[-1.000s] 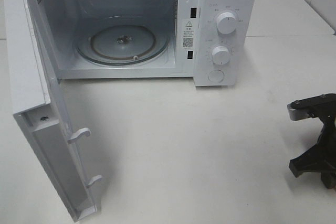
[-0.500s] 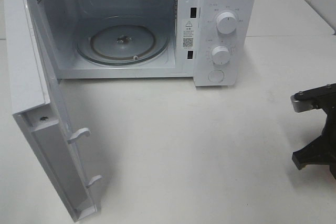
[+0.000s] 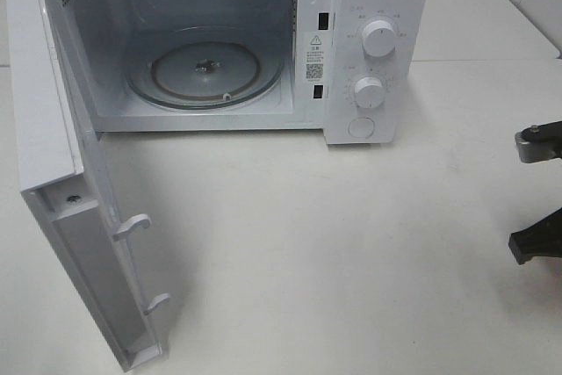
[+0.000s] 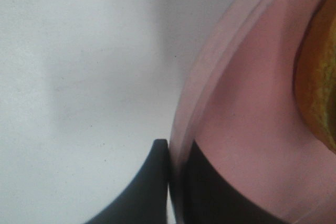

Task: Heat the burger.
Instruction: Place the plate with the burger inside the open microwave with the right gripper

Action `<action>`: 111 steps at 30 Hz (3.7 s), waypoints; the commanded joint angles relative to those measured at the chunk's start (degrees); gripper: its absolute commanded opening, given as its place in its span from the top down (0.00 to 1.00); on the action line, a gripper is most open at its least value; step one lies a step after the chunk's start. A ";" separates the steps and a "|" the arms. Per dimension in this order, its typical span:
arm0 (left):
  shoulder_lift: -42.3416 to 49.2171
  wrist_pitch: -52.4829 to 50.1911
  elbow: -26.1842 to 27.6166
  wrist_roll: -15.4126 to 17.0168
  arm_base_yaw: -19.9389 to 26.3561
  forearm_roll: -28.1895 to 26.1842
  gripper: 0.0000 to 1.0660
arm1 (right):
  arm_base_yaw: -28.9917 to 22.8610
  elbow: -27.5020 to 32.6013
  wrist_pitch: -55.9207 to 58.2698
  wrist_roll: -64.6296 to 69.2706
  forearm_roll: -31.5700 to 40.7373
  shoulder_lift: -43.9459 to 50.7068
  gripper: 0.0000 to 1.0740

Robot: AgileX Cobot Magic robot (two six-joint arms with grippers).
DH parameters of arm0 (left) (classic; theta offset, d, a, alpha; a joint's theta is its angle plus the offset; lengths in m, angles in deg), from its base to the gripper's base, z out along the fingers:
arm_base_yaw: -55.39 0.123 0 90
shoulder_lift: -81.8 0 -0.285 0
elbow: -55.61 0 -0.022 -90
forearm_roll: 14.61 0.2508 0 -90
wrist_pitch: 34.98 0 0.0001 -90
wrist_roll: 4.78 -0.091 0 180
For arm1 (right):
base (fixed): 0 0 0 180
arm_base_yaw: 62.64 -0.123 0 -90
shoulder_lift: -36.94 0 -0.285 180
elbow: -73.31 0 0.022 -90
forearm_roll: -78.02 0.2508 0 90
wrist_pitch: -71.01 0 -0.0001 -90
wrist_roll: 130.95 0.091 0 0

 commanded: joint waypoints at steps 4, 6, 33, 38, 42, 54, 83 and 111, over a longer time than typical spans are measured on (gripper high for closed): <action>0.80 -0.52 0.06 0.06 0.17 -0.17 0.06 | -2.92 -0.11 4.47 1.49 -3.72 3.21 1.00; 0.80 -0.52 0.06 0.06 0.17 -0.17 0.06 | -3.78 -0.11 5.04 1.55 -3.90 3.38 1.00; 0.80 -0.52 0.06 0.06 0.17 -0.17 0.06 | -27.39 -0.11 13.12 3.95 -8.65 3.55 1.00; 0.80 -0.52 0.06 0.06 0.17 -0.17 0.06 | -31.80 -0.11 13.64 3.95 -8.82 3.55 1.00; 0.80 -0.52 0.06 0.06 0.17 -0.17 0.06 | -34.49 -0.11 14.21 3.95 -9.51 3.55 1.00; 0.80 -0.52 0.06 0.06 0.17 -0.17 0.06 | -46.93 -0.11 16.44 2.81 -10.14 3.55 1.00; 0.80 -0.52 0.06 0.06 0.17 -0.17 0.06 | -56.04 -0.11 5.50 -16.27 -17.30 3.55 1.00; 0.80 -0.52 0.06 0.06 0.17 -0.17 0.06 | -49.68 -0.11 -10.77 -31.11 -24.81 3.50 1.00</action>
